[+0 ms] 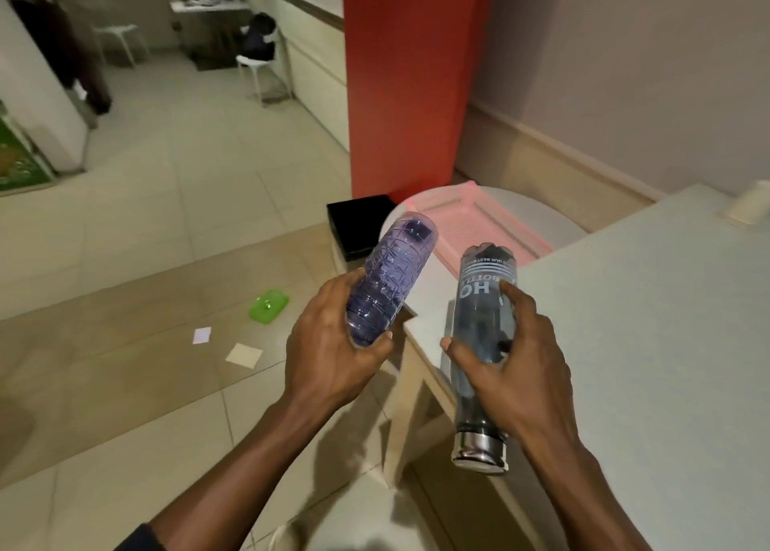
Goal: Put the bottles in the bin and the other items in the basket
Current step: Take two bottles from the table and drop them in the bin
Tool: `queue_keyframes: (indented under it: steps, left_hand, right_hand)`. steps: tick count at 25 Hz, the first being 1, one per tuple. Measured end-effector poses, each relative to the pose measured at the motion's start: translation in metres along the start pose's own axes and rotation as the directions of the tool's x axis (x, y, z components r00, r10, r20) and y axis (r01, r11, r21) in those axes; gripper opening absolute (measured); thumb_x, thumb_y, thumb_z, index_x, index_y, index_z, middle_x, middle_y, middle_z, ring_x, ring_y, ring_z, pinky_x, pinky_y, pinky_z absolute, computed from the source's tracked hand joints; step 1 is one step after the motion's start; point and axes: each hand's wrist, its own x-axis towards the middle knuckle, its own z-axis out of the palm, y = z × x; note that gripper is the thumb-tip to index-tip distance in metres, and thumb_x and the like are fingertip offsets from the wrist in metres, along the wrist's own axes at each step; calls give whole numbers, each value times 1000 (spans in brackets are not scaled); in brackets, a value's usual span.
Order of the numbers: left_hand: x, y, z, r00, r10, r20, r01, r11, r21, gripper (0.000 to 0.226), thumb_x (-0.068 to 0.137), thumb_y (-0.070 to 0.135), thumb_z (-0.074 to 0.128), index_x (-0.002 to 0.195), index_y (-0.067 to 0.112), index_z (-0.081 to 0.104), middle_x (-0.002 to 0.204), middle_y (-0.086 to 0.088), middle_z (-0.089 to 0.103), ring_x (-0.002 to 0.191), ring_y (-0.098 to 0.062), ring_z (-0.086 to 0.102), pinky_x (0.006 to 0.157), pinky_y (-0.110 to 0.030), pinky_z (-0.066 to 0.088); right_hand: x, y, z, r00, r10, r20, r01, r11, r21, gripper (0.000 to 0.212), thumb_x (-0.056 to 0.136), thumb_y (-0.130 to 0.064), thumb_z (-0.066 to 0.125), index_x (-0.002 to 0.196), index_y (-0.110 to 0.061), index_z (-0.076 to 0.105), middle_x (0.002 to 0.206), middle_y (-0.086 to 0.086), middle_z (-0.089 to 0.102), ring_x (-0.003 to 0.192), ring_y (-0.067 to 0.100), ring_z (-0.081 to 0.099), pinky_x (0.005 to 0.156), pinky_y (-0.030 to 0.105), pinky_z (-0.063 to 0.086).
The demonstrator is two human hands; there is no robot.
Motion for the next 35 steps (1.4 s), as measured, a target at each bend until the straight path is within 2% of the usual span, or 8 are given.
queue_keyframes:
  steps: [7,15,19,21,25,28,32,35]
  left_hand:
    - [40,-115,-95,995,-82,-50,83,997,11,80,66,45,76,143,35,56,128,18,67,104,-10,69,83,-41,61]
    - [94,-232,-161,991,-137,5,136,989,51,78,68,43,78,141,41,53,125,21,68,103,-8,69,84,-39,61]
    - [118,-274,-158,972,-236,8,236,972,17,72,69,27,83,134,48,57,120,22,70,101,-8,70,86,-38,61]
    - [130,-295,-149,977,-214,1,214,976,49,71,68,18,86,132,39,63,114,15,72,94,-16,72,79,-38,62]
    - [164,-330,-134,952,-306,23,302,946,119,78,70,31,91,141,30,59,120,12,72,96,-15,71,80,-38,62]
    - [198,-351,-126,932,-360,31,349,920,180,79,70,36,90,141,35,56,122,16,70,100,-17,70,81,-39,60]
    - [255,-367,-117,907,-420,-17,413,884,221,79,67,38,87,138,44,51,113,28,61,94,-12,67,73,-29,50]
    - [294,-379,-108,888,-459,-11,448,862,236,78,68,37,86,139,40,55,117,21,67,95,-13,68,76,-32,54]
  right_hand:
    - [32,-101,121,996,-77,46,75,996,38,95,72,-65,81,149,-49,26,141,2,50,111,30,63,91,53,57]
    - [61,-166,263,982,-107,157,113,993,-32,100,69,-75,70,151,-44,23,140,5,49,105,24,65,75,33,53]
    - [82,-161,309,962,-51,267,86,989,-121,104,68,-79,69,153,-41,20,143,5,46,100,19,62,71,25,50]
    - [101,-155,328,952,-20,304,71,985,-157,104,69,-77,72,152,-40,21,144,5,45,103,20,64,72,25,50]
    - [155,-149,370,928,40,370,28,984,-177,104,71,-71,77,153,-40,19,143,8,45,107,26,65,80,35,58]
    - [199,-155,403,914,31,405,38,986,-159,102,74,-69,77,153,-38,20,141,9,47,106,28,65,75,32,54]
    - [258,-170,442,875,28,483,37,992,-124,105,74,-69,78,155,-39,19,146,4,47,116,27,63,84,38,58]
    - [296,-171,459,868,-19,495,62,996,-70,103,75,-67,78,155,-39,21,142,5,51,110,25,64,77,34,57]
